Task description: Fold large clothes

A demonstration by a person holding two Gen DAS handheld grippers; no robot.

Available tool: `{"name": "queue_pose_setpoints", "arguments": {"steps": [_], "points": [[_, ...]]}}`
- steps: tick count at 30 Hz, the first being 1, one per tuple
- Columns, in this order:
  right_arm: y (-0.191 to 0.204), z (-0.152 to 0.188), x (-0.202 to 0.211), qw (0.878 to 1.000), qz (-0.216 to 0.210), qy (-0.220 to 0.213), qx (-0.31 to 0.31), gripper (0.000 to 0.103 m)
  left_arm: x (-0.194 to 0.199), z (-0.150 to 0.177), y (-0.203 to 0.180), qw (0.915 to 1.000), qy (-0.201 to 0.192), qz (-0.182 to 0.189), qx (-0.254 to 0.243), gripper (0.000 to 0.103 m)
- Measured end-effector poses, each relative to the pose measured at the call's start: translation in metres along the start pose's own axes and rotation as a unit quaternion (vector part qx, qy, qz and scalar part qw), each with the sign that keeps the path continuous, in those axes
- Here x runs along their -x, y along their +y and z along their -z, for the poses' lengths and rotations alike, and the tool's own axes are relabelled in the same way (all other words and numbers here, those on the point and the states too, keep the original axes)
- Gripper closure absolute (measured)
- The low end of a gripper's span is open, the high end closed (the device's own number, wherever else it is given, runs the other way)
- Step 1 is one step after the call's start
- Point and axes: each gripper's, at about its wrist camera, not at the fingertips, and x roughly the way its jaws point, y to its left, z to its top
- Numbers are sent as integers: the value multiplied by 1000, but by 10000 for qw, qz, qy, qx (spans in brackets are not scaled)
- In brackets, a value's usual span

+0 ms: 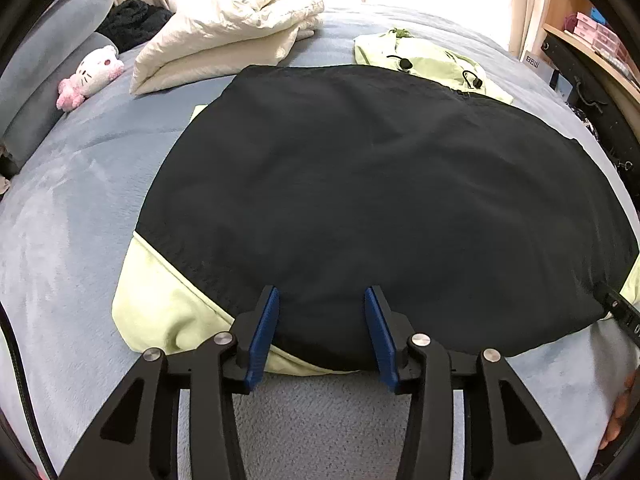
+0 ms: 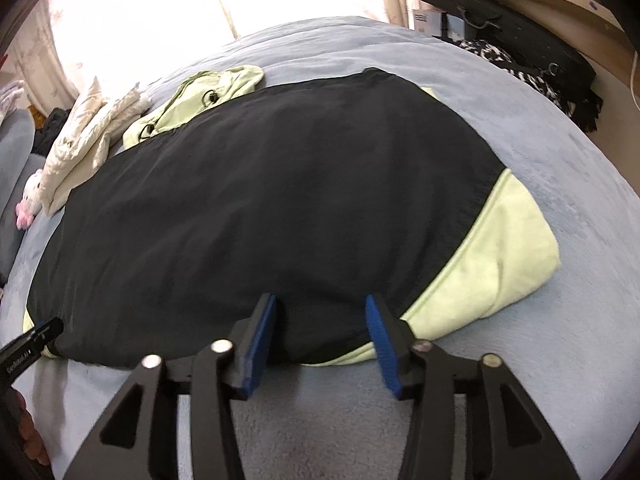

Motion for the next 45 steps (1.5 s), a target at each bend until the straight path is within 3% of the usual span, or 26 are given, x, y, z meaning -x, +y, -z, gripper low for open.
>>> {"name": "queue_pose_setpoints", "arguments": {"steps": [3, 7, 10, 16, 21, 23, 26, 30, 33, 35, 39, 45], "points": [[10, 0, -3, 9997, 28, 42, 246, 35, -1, -6, 0, 9998, 187, 99, 6, 53], [15, 0, -4, 9993, 107, 83, 345, 33, -3, -19, 2, 9979, 540, 344, 37, 45], [12, -1, -4, 9994, 23, 114, 314, 31, -5, -32, 6, 9964, 718, 450, 46, 44], [19, -6, -7, 9984, 167, 330, 430, 30, -10, -71, 11, 9976, 615, 305, -93, 44], [23, -27, -9, 9958, 140, 809, 396, 29, -19, -120, 11, 9980, 483, 214, -356, 44], [25, -44, -4, 9962, -59, 736, 464, 29, -23, -145, 9, 9981, 350, 119, -489, 44], [35, -87, 5, 9966, 1, 324, 761, 29, -35, -190, 8, 9983, 234, 145, -513, 44], [49, -151, 2, 9955, -146, -140, 921, 29, -60, -244, 3, 9978, 232, 472, -393, 44], [57, -204, -19, 9951, -383, -331, 854, 29, -88, -278, -4, 9962, 438, 704, -273, 44], [61, -239, -46, 9956, -555, -285, 701, 29, -110, -299, -9, 9950, 522, 837, -138, 44], [63, -280, -112, 9971, -732, 48, 201, 30, -144, -318, -19, 9957, 530, 754, 36, 44], [68, -302, -186, 9938, -1007, 362, -307, 32, -191, -327, -35, 9953, 720, 647, -32, 44]]}}
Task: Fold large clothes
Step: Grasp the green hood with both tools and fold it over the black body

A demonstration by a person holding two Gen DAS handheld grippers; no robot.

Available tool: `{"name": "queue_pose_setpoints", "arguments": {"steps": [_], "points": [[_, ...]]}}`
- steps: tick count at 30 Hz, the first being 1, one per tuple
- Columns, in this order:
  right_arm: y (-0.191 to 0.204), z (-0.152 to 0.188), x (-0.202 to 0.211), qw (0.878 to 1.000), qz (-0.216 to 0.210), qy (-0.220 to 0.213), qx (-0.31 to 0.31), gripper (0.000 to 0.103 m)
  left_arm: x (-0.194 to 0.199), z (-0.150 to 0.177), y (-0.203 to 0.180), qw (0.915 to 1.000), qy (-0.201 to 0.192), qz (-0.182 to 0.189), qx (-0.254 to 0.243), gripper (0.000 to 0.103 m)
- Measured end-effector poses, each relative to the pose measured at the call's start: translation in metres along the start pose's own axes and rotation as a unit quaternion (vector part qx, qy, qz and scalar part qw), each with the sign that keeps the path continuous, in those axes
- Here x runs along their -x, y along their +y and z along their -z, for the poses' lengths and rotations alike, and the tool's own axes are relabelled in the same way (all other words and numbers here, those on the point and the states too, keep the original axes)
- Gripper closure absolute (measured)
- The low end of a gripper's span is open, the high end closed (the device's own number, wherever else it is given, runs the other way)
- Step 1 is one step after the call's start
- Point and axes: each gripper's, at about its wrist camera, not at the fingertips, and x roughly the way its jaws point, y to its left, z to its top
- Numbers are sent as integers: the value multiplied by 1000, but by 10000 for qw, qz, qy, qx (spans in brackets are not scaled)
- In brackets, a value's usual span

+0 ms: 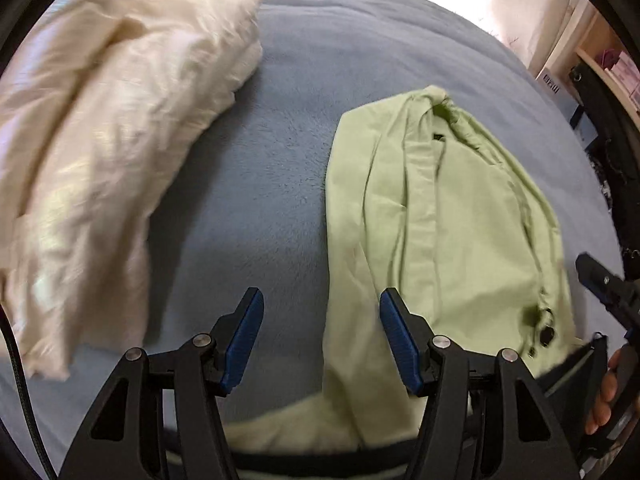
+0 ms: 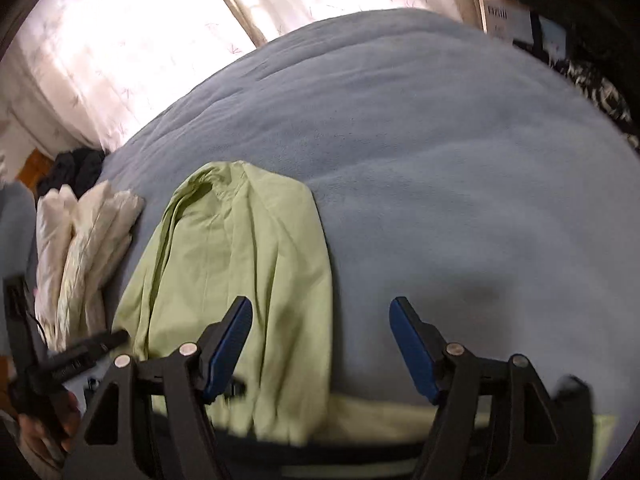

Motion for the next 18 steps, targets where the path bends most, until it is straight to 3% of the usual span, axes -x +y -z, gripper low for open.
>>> {"name": "queue_pose_setpoints", "arguments": {"steps": [4, 9, 10, 11, 12, 14, 18], "points": [[4, -13, -30, 9999, -24, 161, 29, 32, -22, -8, 1, 9999, 9, 46, 96, 44], [4, -24, -58, 9993, -156, 343, -76, 52, -33, -17, -1, 9997, -104, 157, 121, 47], [4, -26, -60, 9991, -223, 343, -106, 55, -34, -18, -2, 9997, -136, 208, 89, 65], [4, -27, -62, 9989, -277, 364, -132, 66, -35, -20, -4, 9992, -151, 354, 56, 79], [5, -28, -64, 9985, -336, 413, -154, 79, -37, -22, -6, 9987, -127, 489, 68, 101], [10, -29, -65, 9982, -377, 452, -102, 93, -34, -23, -12, 9991, -190, 363, 124, 101], [28, -26, -36, 9992, -194, 79, 344, 97, -10, -13, -28, 9982, -543, -42, -241, 102]]}}
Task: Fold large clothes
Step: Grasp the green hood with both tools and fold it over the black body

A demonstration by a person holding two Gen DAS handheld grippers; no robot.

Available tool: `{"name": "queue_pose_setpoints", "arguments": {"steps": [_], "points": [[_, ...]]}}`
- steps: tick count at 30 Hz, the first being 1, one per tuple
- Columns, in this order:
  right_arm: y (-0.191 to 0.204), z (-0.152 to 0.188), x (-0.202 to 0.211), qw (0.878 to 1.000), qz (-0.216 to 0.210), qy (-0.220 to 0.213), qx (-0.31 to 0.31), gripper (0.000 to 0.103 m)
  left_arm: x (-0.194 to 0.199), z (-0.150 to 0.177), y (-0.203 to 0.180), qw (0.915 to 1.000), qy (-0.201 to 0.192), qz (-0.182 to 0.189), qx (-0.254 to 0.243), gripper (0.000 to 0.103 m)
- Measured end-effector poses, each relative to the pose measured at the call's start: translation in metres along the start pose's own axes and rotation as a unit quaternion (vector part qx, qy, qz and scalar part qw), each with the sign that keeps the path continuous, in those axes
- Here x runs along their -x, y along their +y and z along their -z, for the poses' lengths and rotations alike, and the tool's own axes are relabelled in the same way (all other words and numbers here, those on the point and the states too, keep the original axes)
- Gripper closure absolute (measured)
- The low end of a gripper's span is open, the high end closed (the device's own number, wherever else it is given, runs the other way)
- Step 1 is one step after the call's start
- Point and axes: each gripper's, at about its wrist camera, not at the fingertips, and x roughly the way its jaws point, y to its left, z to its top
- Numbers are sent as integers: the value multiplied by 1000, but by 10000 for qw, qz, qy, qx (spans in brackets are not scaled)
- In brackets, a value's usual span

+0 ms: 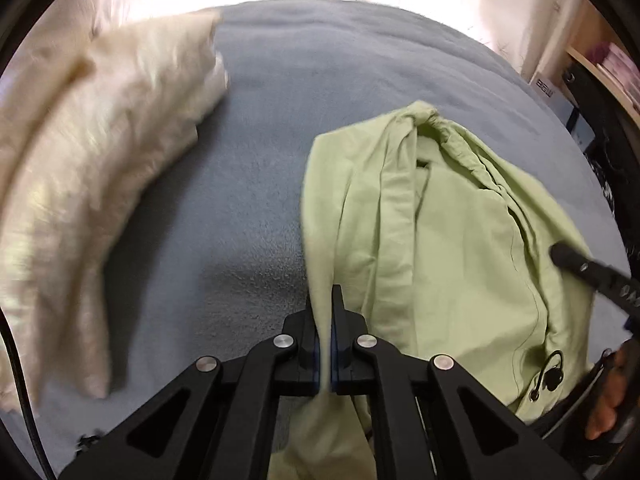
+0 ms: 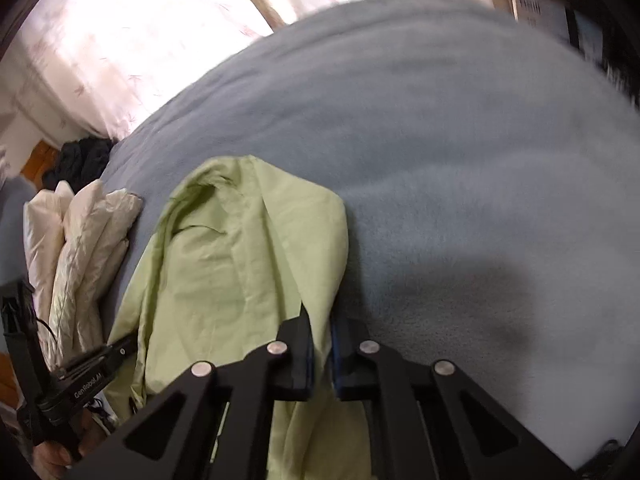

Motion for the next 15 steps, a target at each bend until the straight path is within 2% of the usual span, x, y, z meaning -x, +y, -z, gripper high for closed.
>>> {"name": "queue_pose_setpoints", "arguments": {"steps": [5, 10, 12, 15], "points": [[11, 13, 59, 9978, -302, -546, 217, 98, 65, 15, -2, 9976, -663, 164, -104, 102], [23, 52, 134, 9894, -673, -1120, 633, 98, 130, 65, 0, 9885, -1338, 485, -514, 102], [25, 74, 158, 9862, -774, -1247, 768, 97, 147, 87, 8, 9866, -1409, 587, -583, 102], [21, 109, 178, 9875, -759, -1164, 748, 92, 157, 127, 23, 9881, -1250, 644, -624, 102]]}}
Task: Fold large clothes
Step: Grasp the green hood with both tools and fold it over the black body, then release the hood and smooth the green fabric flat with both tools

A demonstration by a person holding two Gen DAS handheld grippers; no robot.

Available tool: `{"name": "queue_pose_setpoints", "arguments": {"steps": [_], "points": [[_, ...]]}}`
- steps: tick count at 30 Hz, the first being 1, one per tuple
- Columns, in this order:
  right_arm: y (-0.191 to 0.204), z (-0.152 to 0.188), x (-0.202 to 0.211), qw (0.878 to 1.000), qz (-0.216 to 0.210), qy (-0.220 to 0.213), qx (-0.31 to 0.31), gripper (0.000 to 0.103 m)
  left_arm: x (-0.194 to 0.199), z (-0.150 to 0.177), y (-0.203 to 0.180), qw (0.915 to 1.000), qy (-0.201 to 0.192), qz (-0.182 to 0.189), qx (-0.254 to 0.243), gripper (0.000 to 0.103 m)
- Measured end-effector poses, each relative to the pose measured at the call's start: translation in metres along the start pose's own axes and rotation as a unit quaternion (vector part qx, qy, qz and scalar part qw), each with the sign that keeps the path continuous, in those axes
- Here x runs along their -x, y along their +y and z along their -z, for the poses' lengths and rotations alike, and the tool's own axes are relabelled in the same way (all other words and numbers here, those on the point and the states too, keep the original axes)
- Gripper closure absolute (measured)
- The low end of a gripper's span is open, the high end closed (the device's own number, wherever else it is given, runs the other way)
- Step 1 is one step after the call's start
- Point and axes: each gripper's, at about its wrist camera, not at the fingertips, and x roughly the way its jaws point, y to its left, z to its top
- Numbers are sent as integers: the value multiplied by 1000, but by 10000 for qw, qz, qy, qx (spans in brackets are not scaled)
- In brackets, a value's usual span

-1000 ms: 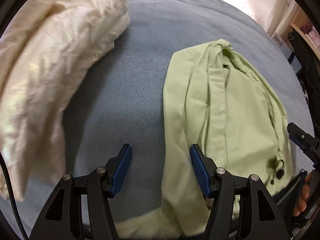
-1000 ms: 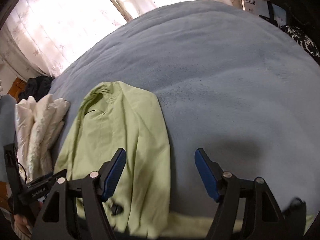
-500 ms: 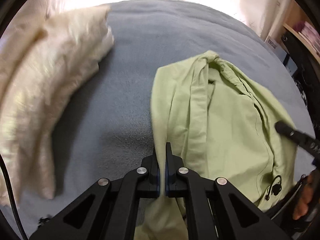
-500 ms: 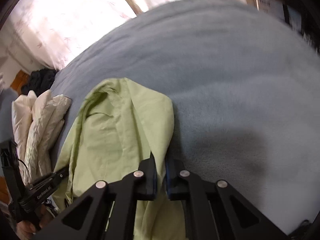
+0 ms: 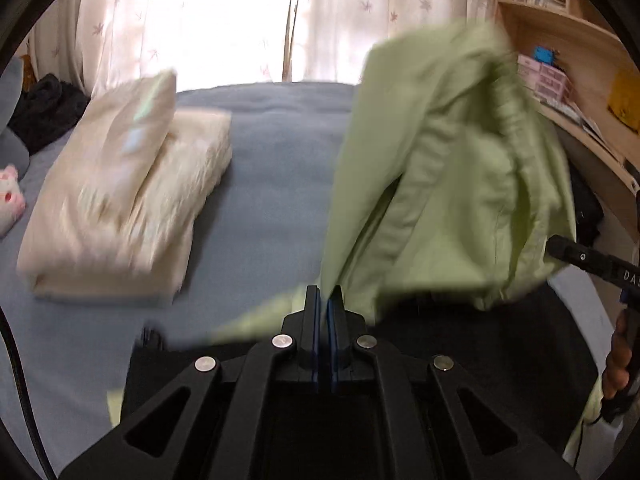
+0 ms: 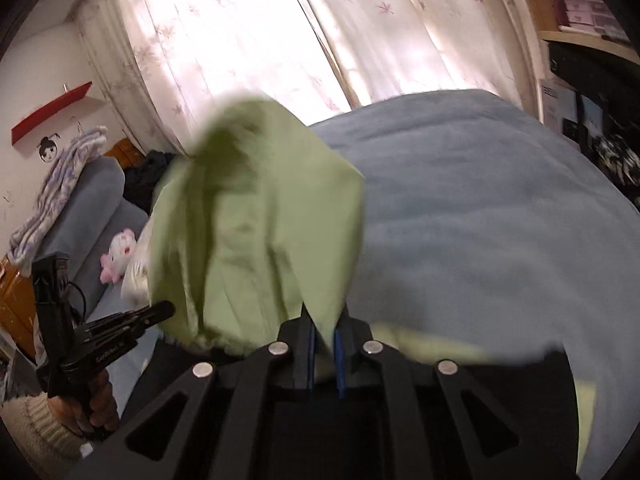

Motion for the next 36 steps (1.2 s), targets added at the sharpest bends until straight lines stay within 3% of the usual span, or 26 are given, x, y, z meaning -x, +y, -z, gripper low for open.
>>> {"name": "queue_pose_setpoints", "arguments": {"steps": [6, 11, 16, 20, 23, 29, 36], "points": [[-2, 73, 24, 9953, 362, 849, -299, 82, 9, 75, 25, 9951, 794, 185, 556, 102], [6, 124, 39, 9857, 544, 1524, -458, 82, 35, 118, 24, 9930, 1038, 246, 506, 100], [28, 148, 63, 9849, 440, 1647, -315, 79, 67, 132, 10, 9922, 1057, 535, 377, 92], [45, 155, 82, 9882, 266, 1478, -318, 57, 89, 134, -2, 9897, 1014, 916, 421, 79], [52, 160, 90, 9904, 156, 1333, -332, 55, 93, 132, -8, 9866, 1032, 1152, 524, 76], [46, 167, 79, 9888, 34, 1354, -619, 55, 71, 134, -9, 9755, 1175, 1548, 1026, 73], [25, 164, 39, 9808, -253, 1450, -1278, 55, 27, 135, -7, 9635, 1319, 1710, 1582, 73]]}}
